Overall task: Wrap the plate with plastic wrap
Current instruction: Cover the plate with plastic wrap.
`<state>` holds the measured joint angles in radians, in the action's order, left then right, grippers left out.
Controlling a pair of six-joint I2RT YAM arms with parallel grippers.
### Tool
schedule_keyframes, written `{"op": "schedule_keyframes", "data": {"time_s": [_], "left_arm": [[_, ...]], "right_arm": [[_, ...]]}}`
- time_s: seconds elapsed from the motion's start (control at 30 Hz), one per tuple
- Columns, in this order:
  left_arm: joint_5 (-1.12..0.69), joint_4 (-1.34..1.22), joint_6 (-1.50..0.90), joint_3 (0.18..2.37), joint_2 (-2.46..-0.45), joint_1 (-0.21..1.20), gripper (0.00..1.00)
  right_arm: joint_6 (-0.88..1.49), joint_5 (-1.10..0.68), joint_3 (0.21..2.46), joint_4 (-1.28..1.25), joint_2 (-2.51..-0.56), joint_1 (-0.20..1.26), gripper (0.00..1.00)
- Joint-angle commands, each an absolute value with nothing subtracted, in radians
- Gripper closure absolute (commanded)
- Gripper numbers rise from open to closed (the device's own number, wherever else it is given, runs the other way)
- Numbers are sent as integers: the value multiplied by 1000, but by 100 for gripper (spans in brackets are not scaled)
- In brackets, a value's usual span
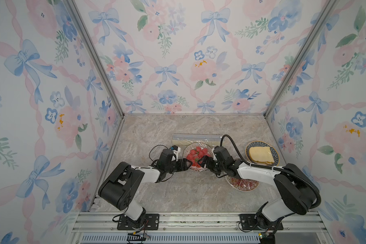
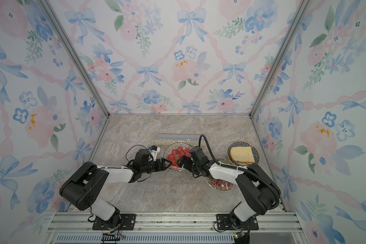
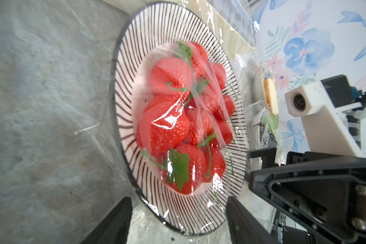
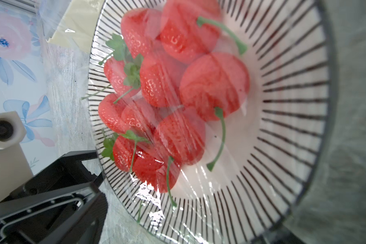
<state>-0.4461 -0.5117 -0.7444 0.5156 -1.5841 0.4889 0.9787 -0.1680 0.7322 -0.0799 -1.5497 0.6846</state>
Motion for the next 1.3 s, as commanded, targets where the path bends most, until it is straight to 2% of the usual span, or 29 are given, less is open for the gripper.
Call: {"op": "schedule_keyframes", "data": {"time_s": [0.0, 0.27, 0.53, 0.83, 1.27], "left_arm": [[-446, -528, -724, 506, -1560, 476, 27], [-460, -529, -708, 525, -1595, 460, 26], [-490, -528, -700, 580, -1658, 460, 24], [-525, -528, -698, 604, -1644, 483, 23], [-546, -529, -716, 564, -1587, 545, 23]], "right_arm": [[951, -128, 725, -24, -1485, 677, 3], [859, -102, 734, 86, -1441, 607, 3], [797, -109, 838, 100, -1531, 551, 3], [836, -151, 873, 33, -1621, 573, 3], [831, -207, 870, 36, -1576, 667, 3]]}}
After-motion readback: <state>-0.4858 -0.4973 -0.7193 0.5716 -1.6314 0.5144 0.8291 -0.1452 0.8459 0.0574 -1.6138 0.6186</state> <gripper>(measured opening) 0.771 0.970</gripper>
